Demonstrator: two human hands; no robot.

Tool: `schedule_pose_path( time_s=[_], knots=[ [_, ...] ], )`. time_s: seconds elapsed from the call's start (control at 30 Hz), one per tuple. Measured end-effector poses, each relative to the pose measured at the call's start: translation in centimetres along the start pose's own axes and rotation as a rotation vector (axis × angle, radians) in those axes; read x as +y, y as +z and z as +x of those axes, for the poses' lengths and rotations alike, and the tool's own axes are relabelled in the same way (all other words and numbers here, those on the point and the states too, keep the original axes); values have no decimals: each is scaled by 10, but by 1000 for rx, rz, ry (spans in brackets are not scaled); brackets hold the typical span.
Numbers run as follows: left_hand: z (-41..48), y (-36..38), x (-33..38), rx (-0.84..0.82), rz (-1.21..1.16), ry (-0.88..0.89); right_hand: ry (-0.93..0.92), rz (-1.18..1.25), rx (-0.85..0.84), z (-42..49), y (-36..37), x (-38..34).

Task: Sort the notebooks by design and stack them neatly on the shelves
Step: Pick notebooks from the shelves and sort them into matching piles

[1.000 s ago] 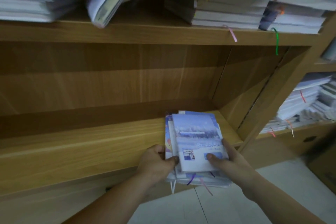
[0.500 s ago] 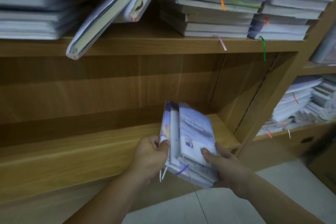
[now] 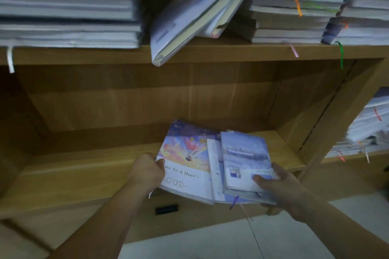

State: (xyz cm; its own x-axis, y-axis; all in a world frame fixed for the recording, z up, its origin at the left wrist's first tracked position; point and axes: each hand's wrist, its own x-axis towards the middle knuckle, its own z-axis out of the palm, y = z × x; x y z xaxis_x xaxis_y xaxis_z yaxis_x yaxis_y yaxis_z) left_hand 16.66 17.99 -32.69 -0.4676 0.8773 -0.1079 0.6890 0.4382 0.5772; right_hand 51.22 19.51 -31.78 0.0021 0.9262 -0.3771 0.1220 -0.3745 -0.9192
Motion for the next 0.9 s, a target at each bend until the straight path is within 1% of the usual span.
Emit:
schedule_pose_path(
  time_s=[0.1, 0.17, 0.23, 0.33, 0.43, 0.53, 0.57, 0.67, 0.7, 0.77, 0.87, 0.9],
  knots=[
    [-1, -5, -8, -58, 298, 22, 44, -8, -108, -4, 1, -5],
    [-8, -3, -4, -52, 411, 72, 67, -21, -162, -2, 0, -3],
    [-19, 4, 6, -16, 437, 168, 93, -30, -168, 0, 1, 0],
    [-31, 20, 24, -11, 383, 345, 105, -27, -120, 3, 5, 5],
    [-33, 32, 35, -107, 150, 399, 90, -27, -104, 4, 8, 5],
    [-32, 30, 40, -135, -52, 363, -32, -92, -46, 4, 12, 0],
    [-32, 26, 42, -133, -112, 337, -87, -162, -8, 5, 14, -3],
    [-47, 3, 53, -117, -371, 279, -226, -498, 84, -5, 21, -21],
    [-56, -9, 57, -99, -454, 269, -268, -555, 101, -12, 26, -30],
    [-75, -38, 68, -39, -683, 262, -373, -523, 106, -28, 38, -49],
    [-100, -100, 91, 88, -1070, 283, -587, -290, 125, -73, 55, -94],
    [-108, -122, 99, 76, -1204, 283, -649, -181, 146, -89, 59, -113]
  ],
)
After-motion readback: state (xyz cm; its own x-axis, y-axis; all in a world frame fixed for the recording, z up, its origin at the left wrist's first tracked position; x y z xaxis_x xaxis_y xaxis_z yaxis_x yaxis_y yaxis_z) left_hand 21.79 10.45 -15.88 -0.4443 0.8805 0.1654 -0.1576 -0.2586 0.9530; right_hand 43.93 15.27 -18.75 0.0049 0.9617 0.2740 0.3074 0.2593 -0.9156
